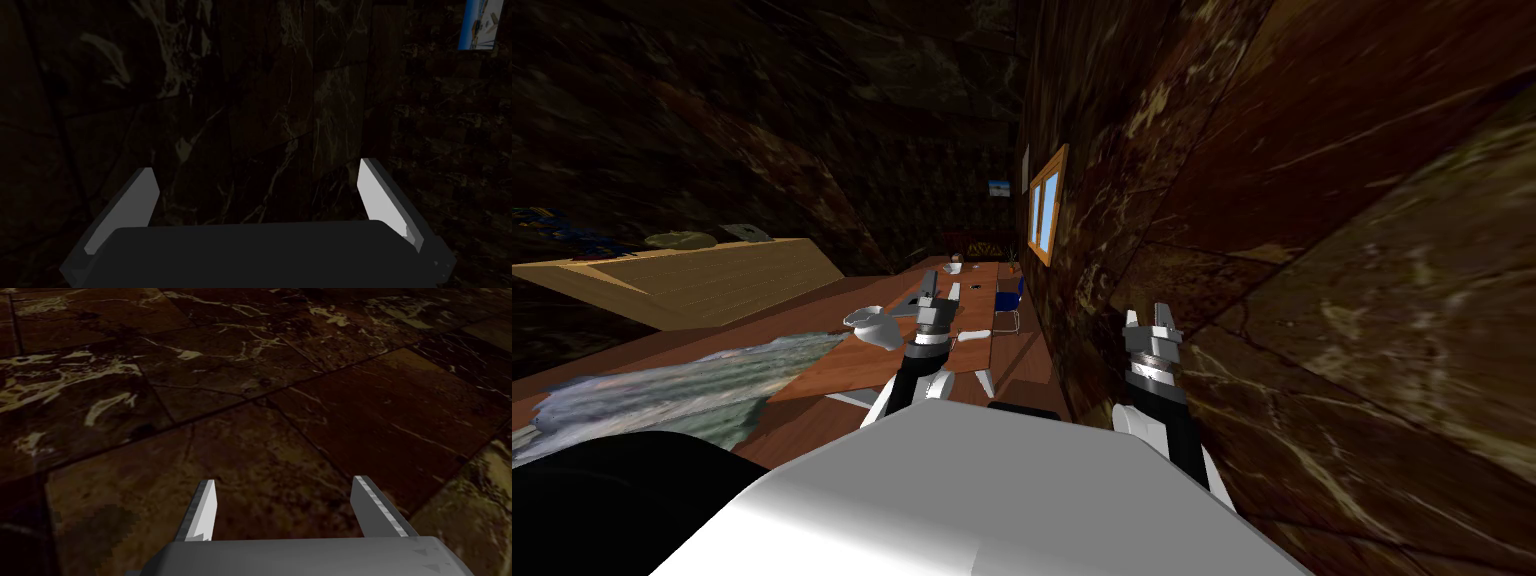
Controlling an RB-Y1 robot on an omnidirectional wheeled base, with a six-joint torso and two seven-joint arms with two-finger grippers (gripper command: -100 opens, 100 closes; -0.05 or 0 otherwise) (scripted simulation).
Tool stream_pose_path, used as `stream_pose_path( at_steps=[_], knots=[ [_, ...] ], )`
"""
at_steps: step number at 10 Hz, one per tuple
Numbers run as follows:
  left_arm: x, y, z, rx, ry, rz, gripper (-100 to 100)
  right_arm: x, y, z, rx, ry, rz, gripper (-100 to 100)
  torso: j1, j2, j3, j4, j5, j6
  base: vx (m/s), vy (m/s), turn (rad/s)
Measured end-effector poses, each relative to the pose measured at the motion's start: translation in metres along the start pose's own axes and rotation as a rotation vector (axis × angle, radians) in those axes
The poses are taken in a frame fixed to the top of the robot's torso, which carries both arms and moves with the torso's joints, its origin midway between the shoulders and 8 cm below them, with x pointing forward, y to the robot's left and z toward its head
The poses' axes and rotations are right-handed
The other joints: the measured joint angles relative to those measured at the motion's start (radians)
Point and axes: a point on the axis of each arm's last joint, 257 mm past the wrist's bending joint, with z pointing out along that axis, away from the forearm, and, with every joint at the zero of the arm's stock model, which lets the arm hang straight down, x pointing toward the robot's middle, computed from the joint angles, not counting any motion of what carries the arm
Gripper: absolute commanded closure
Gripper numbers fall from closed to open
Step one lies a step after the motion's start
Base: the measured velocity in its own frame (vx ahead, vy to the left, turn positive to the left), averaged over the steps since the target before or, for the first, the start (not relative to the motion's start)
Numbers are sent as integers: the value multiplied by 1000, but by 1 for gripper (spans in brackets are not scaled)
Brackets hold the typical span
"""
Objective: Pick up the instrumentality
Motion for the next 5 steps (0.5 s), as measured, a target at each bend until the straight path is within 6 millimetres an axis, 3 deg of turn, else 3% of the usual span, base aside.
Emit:
stream_pose_path(
  at_steps=[3, 5],
  knots=[
    [0, 23, -3, -52, 41, 2, -100, 0, 0, 0, 0, 0, 0, 0, -3, 2, 1, 0, -1, 0, -31, -49, 23],
    [-3, 49, -2, -109, 56, 4, -100, 0, 0, 0, 0, 0, 0, 0, -3, 2, 1, 0, -1, 0, -38, -56, 13]
  ],
)
